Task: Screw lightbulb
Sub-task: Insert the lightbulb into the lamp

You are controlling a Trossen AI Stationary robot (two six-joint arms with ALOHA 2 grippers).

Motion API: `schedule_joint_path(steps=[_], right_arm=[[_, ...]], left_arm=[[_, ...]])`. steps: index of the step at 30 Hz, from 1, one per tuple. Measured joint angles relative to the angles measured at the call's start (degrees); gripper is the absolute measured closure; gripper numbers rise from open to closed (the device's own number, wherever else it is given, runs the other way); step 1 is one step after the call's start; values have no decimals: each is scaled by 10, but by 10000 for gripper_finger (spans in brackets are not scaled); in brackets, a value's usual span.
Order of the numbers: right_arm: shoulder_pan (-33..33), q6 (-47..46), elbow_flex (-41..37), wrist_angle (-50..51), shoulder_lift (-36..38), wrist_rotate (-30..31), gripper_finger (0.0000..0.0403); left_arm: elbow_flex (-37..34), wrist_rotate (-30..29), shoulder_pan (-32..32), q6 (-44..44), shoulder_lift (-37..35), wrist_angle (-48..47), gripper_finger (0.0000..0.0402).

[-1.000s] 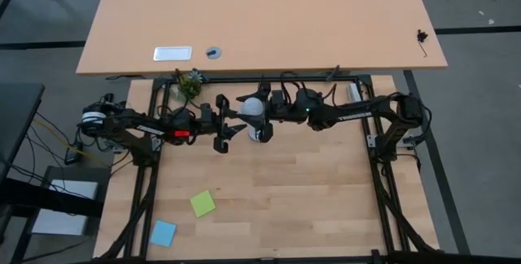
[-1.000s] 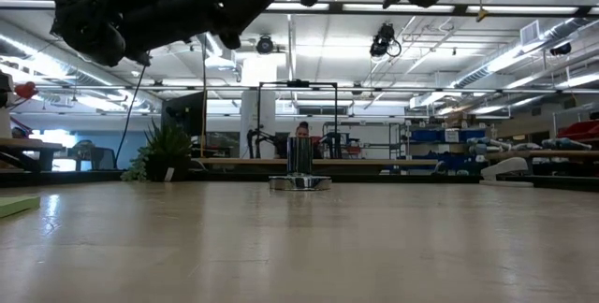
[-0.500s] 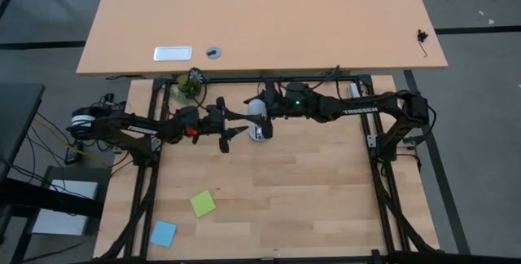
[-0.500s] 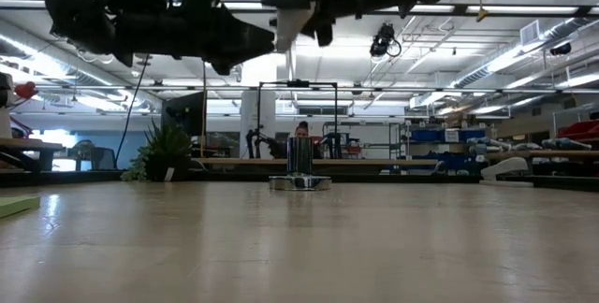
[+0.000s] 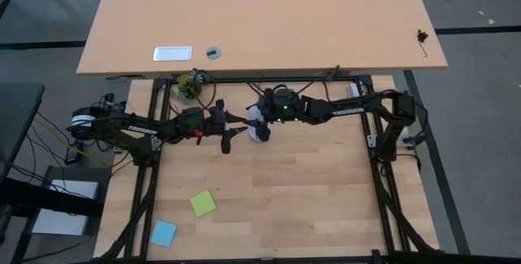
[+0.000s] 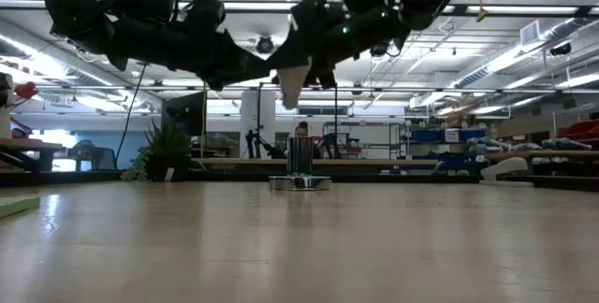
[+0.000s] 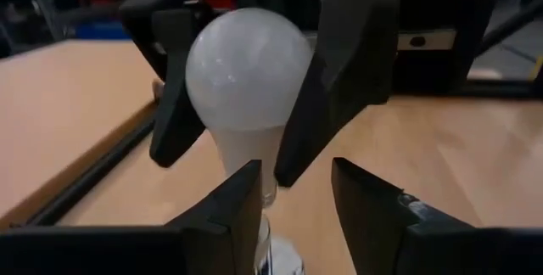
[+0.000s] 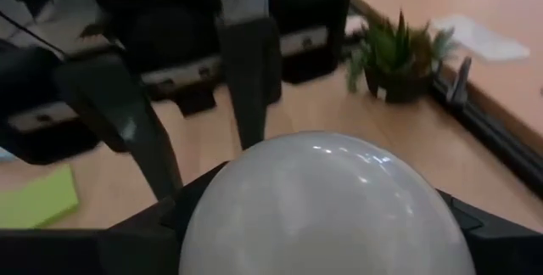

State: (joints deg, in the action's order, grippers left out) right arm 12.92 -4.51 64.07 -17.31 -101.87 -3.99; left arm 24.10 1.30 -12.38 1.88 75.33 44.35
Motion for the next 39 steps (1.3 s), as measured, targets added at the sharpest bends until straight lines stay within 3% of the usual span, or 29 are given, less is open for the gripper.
schedule_joint_path(steps=[24,39], right_arm=[[17,27,0,44,-31,53,145],[15,1,-33,-15,-31,40,140]], left_arm=[[0,-16,0,7,0,-48,379],[0,-17,0,7,0,-44,393]])
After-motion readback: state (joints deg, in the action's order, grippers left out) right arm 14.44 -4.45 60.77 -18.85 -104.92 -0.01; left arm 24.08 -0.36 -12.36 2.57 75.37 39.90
